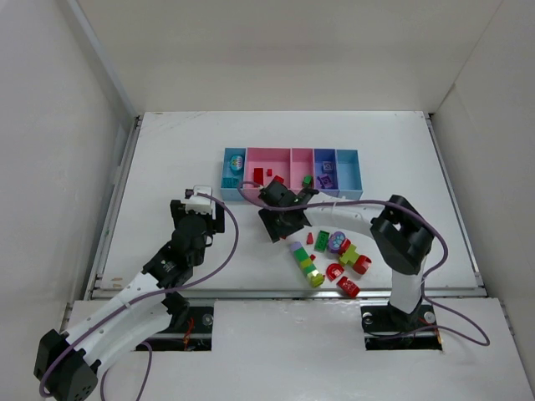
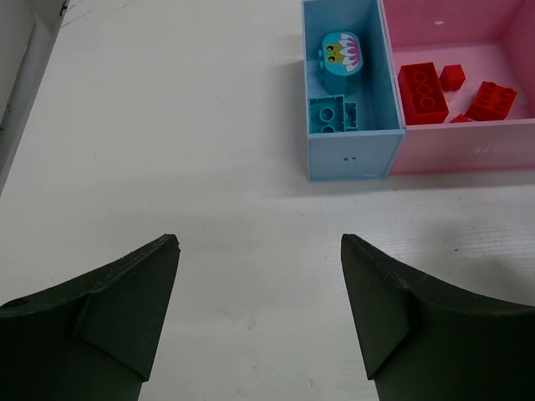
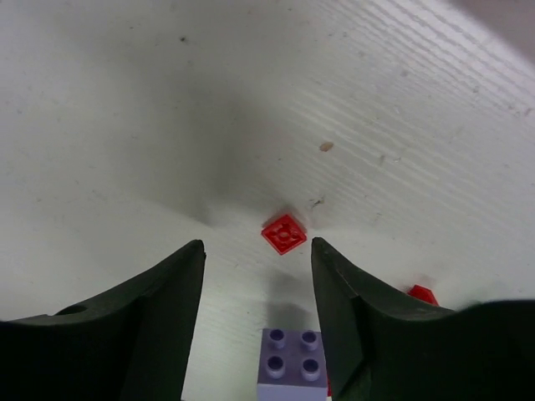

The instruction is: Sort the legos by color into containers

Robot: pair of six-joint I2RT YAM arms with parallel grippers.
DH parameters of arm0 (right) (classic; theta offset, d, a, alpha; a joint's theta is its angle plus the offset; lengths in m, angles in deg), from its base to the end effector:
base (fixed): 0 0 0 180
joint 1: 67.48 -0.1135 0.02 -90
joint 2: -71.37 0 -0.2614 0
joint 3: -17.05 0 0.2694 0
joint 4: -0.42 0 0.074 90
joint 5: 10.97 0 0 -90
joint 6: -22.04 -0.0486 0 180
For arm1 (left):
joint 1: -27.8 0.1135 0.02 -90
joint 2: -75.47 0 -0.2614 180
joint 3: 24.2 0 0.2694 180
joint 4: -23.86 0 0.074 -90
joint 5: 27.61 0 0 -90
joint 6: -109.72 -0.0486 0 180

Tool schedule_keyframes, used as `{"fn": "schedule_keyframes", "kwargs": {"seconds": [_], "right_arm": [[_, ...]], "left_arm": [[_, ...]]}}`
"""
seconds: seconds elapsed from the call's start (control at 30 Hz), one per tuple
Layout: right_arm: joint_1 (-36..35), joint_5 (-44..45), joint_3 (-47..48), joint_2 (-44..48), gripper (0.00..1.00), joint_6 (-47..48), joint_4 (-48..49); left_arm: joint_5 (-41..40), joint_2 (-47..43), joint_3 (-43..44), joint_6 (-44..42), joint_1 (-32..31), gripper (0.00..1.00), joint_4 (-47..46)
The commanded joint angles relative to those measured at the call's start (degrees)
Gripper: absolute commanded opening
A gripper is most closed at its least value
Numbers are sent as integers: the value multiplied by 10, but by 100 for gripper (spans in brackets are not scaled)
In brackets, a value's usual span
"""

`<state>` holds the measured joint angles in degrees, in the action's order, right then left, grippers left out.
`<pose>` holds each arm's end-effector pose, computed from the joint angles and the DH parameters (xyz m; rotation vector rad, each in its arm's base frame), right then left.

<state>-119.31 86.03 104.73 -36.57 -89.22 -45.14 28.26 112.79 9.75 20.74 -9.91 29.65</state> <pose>0.2539 0.3134 0.1574 -0.6835 2.6362 0.2135 0.1700 -0.0970 0.2380 0.1097 1.6994 0.0119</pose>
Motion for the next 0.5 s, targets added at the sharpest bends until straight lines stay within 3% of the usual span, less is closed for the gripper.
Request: {"fn": "schedule_keyframes", "kwargs": {"seconds": [0.0, 0.13, 0.47], "right_arm": [[-6, -7, -11, 2, 59, -6, 35], [-6, -1, -17, -9, 53, -12, 35], [-6, 21, -33, -14, 53, -12, 24]], "left_arm": [[0, -9, -5, -3, 3, 75, -21], [0, -9, -5, -3, 3, 75, -21], [0, -4, -5, -3, 3, 75, -21]]}}
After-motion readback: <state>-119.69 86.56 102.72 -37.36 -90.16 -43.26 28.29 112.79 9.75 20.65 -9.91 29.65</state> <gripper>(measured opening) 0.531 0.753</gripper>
